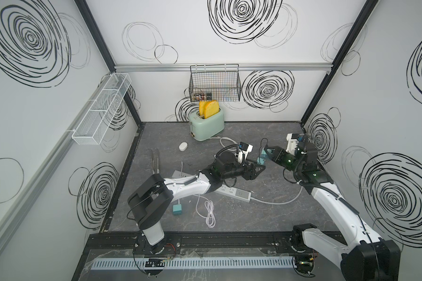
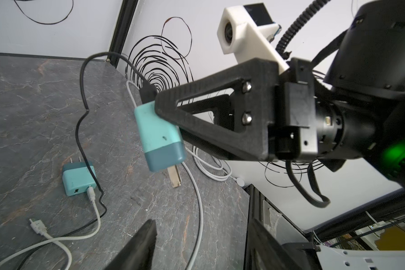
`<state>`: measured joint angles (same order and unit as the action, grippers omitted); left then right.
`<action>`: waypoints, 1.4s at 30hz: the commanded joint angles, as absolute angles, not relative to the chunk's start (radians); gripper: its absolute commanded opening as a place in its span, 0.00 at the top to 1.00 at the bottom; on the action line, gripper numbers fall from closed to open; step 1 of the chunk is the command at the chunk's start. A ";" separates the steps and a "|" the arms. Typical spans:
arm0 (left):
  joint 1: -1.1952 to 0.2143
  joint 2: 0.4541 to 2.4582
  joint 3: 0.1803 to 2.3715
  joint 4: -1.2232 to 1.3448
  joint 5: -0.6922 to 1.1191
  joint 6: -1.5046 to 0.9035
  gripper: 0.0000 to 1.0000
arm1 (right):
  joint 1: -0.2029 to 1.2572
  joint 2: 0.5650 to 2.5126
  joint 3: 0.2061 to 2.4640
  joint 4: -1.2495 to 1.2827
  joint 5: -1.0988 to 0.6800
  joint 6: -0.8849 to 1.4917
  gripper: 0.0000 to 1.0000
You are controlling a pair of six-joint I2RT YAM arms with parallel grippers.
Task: Charge the bluetooth headset
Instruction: Pick up the plug from the center of the board.
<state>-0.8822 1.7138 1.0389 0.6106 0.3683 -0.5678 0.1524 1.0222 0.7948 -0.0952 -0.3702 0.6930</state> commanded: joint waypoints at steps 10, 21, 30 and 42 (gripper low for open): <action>-0.888 1.756 1.082 0.745 0.327 -0.629 0.43 | 0.195 0.954 0.763 -0.071 -0.393 0.755 0.71; -0.886 1.741 1.075 0.733 0.239 -0.606 0.50 | 0.277 0.913 0.749 -0.062 -0.374 0.782 0.71; -0.876 1.714 1.029 0.808 0.196 -0.630 0.71 | 0.313 0.916 0.736 -0.040 -0.359 0.790 0.70; -0.775 1.629 0.960 0.831 0.351 -0.666 0.90 | 0.158 0.927 0.736 0.130 -0.638 0.621 0.30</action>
